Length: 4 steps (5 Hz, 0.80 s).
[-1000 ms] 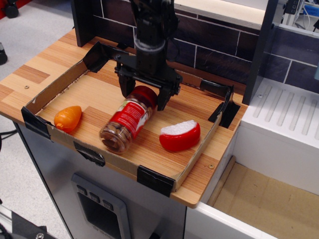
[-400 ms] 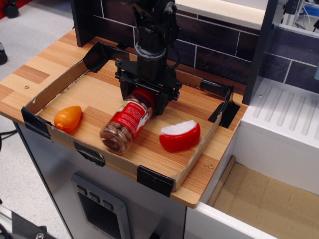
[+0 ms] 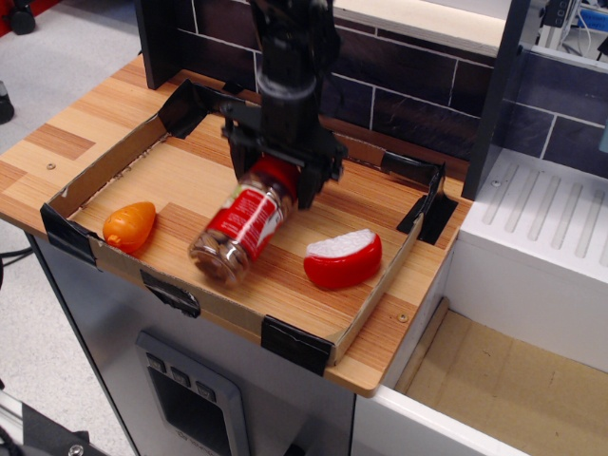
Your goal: Upright basil bottle
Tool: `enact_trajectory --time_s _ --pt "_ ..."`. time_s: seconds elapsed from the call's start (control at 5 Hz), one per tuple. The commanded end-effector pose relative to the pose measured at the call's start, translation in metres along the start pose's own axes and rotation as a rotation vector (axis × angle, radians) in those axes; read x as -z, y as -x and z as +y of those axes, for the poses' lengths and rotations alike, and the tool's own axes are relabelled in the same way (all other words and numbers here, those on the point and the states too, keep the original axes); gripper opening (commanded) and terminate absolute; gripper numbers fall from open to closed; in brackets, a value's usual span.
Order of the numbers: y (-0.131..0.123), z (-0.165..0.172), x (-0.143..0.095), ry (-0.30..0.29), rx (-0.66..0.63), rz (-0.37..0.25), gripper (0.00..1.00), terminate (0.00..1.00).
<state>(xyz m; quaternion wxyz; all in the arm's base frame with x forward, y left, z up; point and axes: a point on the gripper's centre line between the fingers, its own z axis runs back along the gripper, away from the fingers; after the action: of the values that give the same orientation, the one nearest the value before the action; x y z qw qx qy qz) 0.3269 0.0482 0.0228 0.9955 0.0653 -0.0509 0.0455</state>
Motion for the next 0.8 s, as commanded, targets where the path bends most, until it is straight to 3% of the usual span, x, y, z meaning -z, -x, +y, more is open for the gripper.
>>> enact_trajectory --time_s 0.0,0.6 --pt "-0.016 0.027 -0.061 0.003 -0.024 -0.142 0.00 0.00" --pt "-0.022 0.036 -0.098 0.057 -0.049 -0.221 0.00 0.00"
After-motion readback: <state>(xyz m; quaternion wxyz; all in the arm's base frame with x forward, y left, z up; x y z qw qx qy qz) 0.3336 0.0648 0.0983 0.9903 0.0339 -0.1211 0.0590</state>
